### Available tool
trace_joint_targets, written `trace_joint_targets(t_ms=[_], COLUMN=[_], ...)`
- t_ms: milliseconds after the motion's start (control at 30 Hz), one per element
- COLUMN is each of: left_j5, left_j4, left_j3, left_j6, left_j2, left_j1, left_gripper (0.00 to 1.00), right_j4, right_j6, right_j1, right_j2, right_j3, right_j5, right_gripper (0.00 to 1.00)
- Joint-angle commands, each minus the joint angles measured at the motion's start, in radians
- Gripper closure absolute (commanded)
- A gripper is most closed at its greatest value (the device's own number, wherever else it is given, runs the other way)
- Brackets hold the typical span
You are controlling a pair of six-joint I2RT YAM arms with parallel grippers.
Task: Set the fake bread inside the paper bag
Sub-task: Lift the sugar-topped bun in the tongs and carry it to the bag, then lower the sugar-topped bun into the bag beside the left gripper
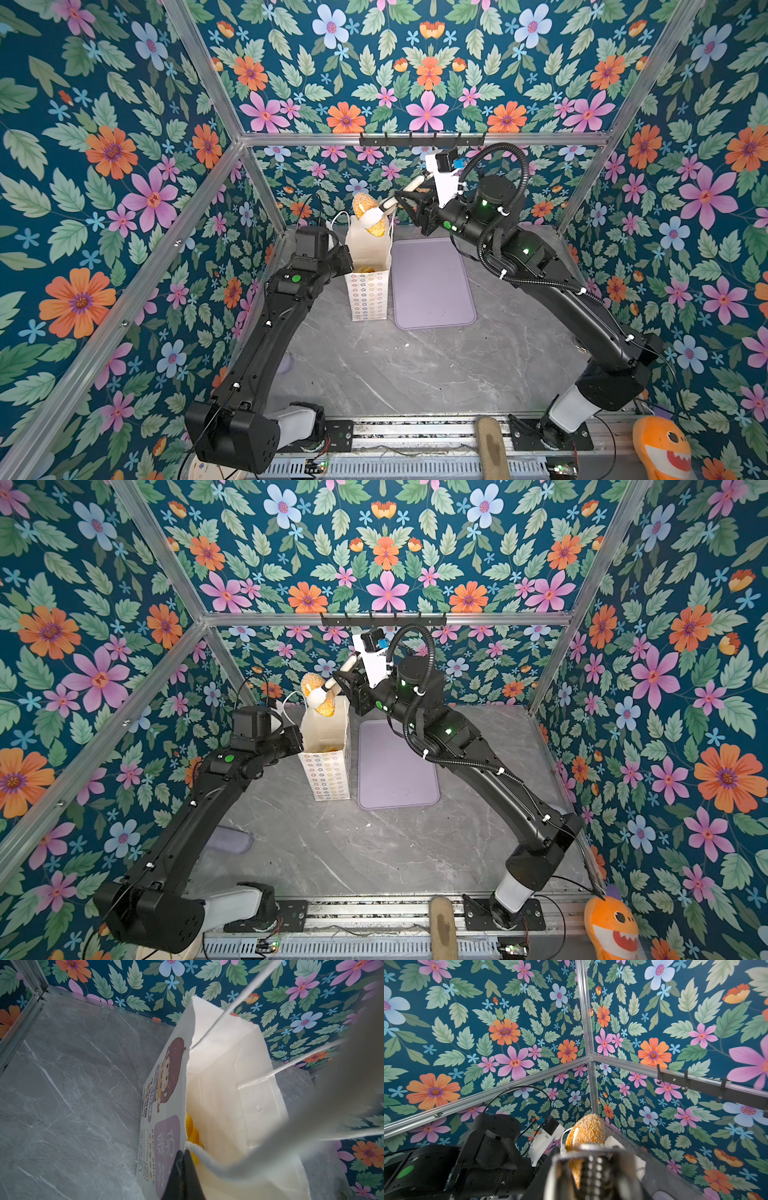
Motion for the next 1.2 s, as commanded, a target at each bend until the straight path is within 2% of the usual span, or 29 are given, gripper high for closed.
trace_joint_targets(t_ms=[0, 300, 1167], left_j5=[0.003, 0.002, -0.006], left_j4=[0.014, 0.014, 0.022], left_j3=[0.002, -0.001, -0.017], left_j6=[-0.005, -0.005, -0.005], left_j2=[-0.006, -0.012, -0.013], left_j1=[0.002, 0.001, 0.002], left_gripper=[1.00, 1.00, 1.00], right_j4=[0.070, 0.081, 0.052], right_j6=[0.025, -0.015, -0.023], right_j1=[0.015, 0.040, 0.063], right_j2=[0.001, 0.057, 0.159], right_j3=[-0.014, -0.034, -0.076], right_j5=[0.036, 0.144, 0.216], right_gripper=[0.63, 0.63, 0.64])
